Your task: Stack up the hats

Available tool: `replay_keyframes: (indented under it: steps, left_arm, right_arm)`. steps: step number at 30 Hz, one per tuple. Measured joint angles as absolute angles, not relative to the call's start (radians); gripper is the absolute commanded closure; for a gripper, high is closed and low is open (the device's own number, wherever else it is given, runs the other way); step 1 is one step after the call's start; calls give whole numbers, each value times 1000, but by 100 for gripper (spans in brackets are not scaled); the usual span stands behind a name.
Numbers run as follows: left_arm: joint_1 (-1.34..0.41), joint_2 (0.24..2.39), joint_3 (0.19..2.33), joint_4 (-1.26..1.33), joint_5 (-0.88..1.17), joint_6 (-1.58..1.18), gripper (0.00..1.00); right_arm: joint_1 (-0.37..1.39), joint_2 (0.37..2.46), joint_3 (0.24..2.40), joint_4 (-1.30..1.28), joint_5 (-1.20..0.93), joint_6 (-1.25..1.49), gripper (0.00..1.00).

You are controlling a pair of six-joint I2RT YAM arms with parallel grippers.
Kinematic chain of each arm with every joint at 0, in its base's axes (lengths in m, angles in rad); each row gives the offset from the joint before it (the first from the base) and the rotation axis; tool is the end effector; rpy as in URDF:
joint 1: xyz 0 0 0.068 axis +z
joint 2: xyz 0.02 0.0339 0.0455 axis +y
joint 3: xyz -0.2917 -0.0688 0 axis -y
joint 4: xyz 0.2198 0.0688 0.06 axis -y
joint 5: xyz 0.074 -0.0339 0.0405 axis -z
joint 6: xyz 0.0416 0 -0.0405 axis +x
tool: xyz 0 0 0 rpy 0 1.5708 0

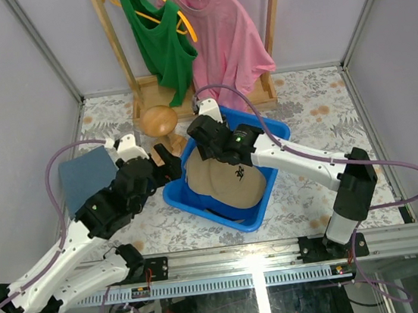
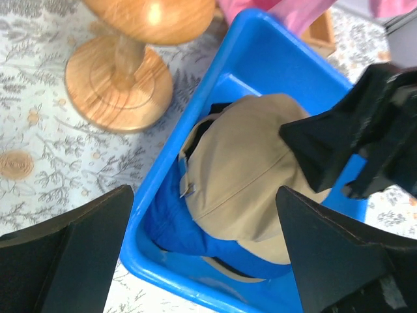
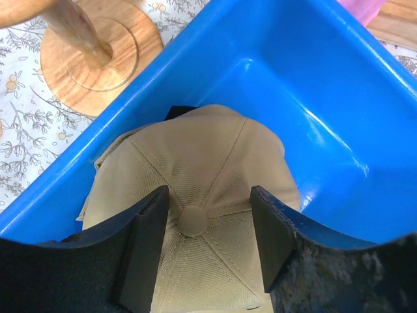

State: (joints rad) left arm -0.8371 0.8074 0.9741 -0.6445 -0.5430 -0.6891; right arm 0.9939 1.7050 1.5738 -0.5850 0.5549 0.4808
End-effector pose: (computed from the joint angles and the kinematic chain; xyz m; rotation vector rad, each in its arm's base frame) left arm 0.0980 -0.0766 0.3695 -0.1873 1.9924 -0.4326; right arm 0.2187 0.2959 0.3615 -0.2761 2.1524 0.2051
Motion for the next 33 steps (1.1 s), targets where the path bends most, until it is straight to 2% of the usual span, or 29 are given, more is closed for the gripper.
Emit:
replay_keyframes:
  steps: [3, 9, 13, 25, 33]
  left_arm:
    - [-837, 798, 914, -645, -545, -712, 10]
    - [-837, 765, 815, -630, -553, -741, 10]
    - [-837, 748, 758, -607, -554, -753, 10]
    - [-837, 731, 624, -525, -554, -770, 10]
    - [-834, 779, 577, -461, -540, -770, 18]
  right_arm:
    - [984, 1705, 1560, -584, 537, 484, 50]
    - [965, 1705, 1542, -578, 509, 492, 77]
    - [958, 1705, 1533, -577, 503, 493, 90]
    - [957, 1589, 1498, -569, 504, 487, 98]
    - [957, 1514, 1498, -569, 517, 481, 100]
